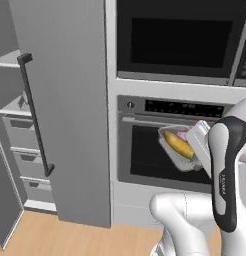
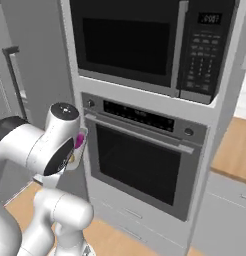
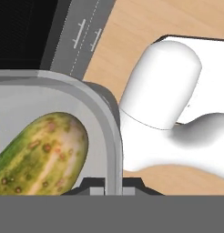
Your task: Take the meat container that has the fish and place it on the second highest rack of the freezer. Then take the vegetable container that has the onion and cucumber and place it on the highest rack of the freezer.
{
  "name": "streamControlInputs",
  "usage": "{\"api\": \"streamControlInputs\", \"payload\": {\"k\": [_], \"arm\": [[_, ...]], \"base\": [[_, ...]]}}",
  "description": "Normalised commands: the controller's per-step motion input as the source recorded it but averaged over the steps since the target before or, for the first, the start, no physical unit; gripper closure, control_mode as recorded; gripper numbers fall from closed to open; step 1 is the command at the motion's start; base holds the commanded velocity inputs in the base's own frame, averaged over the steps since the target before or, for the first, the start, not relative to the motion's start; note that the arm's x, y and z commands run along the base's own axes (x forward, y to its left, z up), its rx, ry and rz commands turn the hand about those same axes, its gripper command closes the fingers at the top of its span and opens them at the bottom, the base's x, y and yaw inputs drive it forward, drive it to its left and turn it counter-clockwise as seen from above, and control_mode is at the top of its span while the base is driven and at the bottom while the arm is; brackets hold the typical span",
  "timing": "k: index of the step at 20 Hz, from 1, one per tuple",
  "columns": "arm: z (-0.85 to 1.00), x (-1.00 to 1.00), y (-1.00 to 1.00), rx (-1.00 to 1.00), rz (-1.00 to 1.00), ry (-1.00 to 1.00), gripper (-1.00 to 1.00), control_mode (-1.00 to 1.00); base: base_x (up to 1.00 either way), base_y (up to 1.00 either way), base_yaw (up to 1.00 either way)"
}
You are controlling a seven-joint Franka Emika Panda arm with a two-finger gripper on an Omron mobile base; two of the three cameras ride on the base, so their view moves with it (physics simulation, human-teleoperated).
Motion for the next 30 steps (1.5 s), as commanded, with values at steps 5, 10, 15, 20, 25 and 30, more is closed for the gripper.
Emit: {"api": "streamControlInputs", "payload": {"k": [5, 10, 15, 20, 25, 30], "arm": [[0.0, 0.0, 0.0, 0.0, 0.0, 0.0, 1.0, 1.0], [0.0, 0.0, 0.0, 0.0, 0.0, 0.0, 1.0, 1.0], [0.0, 0.0, 0.0, 0.0, 0.0, 0.0, 1.0, 1.0], [0.0, 0.0, 0.0, 0.0, 0.0, 0.0, 1.0, 1.0], [0.0, 0.0, 0.0, 0.0, 0.0, 0.0, 1.0, 1.0], [0.0, 0.0, 0.0, 0.0, 0.0, 0.0, 1.0, 1.0]], "base": [[0.11, 1.0, 0.31], [0.47, 1.0, 0.28], [0.83, 0.93, 0.2], [0.83, 0.46, 0.02], [0.74, 0.21, -0.12], [0.79, 0.4, -0.17]]}}
